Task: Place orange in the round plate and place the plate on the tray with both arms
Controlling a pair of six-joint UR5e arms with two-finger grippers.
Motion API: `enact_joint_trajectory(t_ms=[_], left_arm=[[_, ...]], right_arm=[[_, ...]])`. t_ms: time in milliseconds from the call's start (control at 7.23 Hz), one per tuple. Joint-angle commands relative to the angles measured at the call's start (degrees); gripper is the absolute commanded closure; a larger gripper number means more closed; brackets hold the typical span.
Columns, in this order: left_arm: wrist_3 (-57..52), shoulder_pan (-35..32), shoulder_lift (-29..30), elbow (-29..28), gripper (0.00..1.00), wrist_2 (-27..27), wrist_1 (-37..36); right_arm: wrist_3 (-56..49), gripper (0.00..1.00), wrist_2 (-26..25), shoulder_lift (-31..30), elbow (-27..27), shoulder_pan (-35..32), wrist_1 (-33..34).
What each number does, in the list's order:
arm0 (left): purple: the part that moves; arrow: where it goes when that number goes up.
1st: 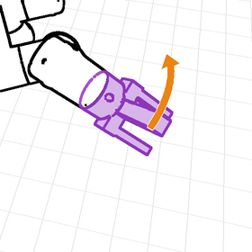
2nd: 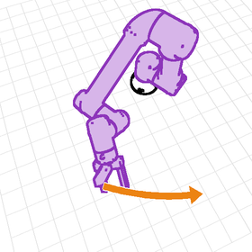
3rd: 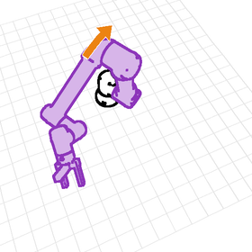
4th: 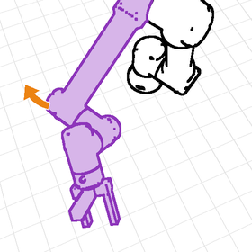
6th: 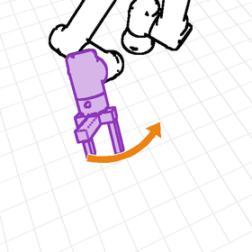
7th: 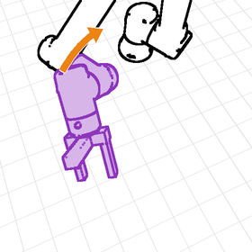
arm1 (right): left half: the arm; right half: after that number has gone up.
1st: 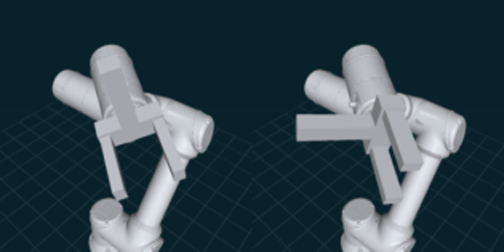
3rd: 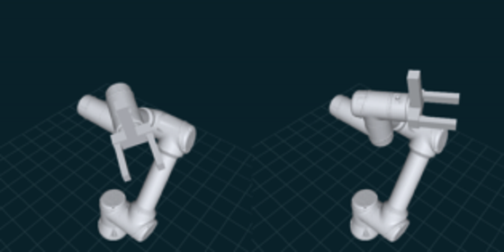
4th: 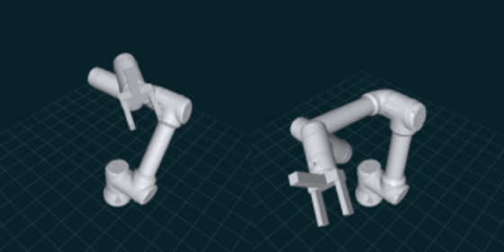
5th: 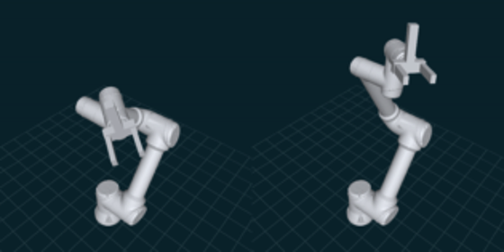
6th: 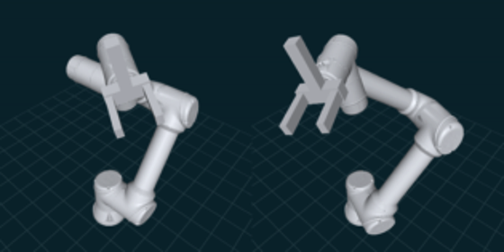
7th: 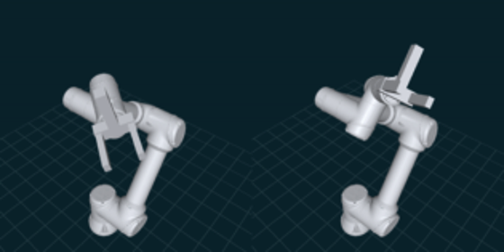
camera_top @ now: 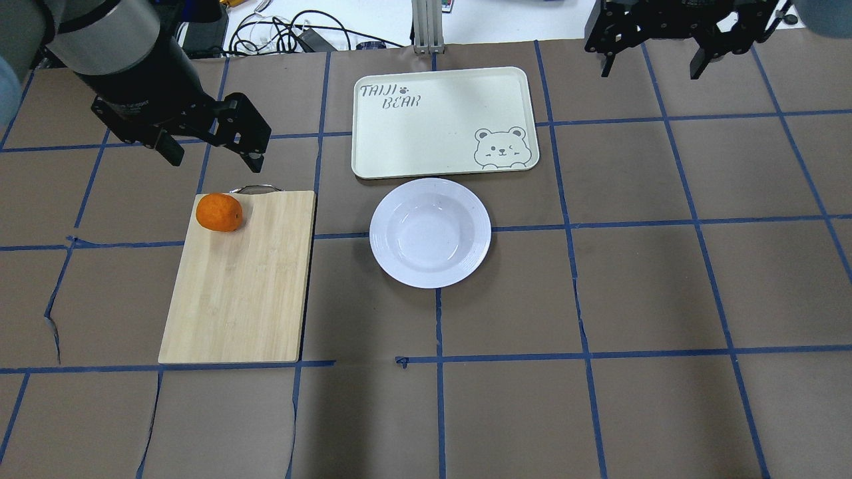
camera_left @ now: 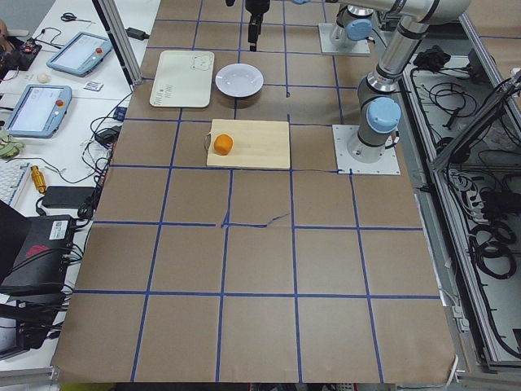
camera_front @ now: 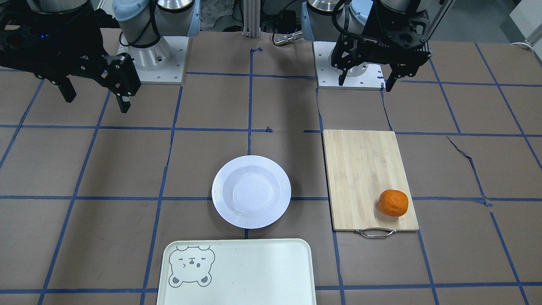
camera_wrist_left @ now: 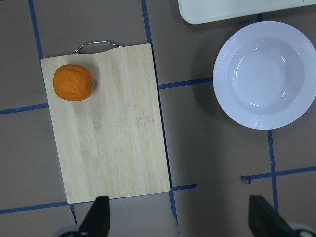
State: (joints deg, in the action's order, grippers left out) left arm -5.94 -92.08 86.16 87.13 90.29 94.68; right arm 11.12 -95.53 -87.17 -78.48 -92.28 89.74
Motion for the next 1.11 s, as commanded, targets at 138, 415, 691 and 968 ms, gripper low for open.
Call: enact_joint_trajectory(t_ms=[138, 415, 691, 968], left_arm=[[-0.1, 0.0, 0.3, 0.0, 0.0, 0.0, -1.1], [-0.1, 0.0, 0.2, 0.0, 0.0, 0.0, -1.1], [-0.1, 0.0, 0.0, 0.1, 0.0, 0.0, -1.0], [-0.2, 0.0, -0.2, 0.2, 0.0, 0.0, -0.9]], right_arm=[[0.4, 0.0, 2.5, 0.1, -0.4, -0.1, 0.7], [0.0, 0.0, 2.1, -0.2, -0.6, 0.0, 1.8], [-0.2, 0.0, 2.8, 0.3, -0.7, -0.1, 1.8], [-0.1, 0.0, 2.6, 0.4, -0.7, 0.1, 1.3]])
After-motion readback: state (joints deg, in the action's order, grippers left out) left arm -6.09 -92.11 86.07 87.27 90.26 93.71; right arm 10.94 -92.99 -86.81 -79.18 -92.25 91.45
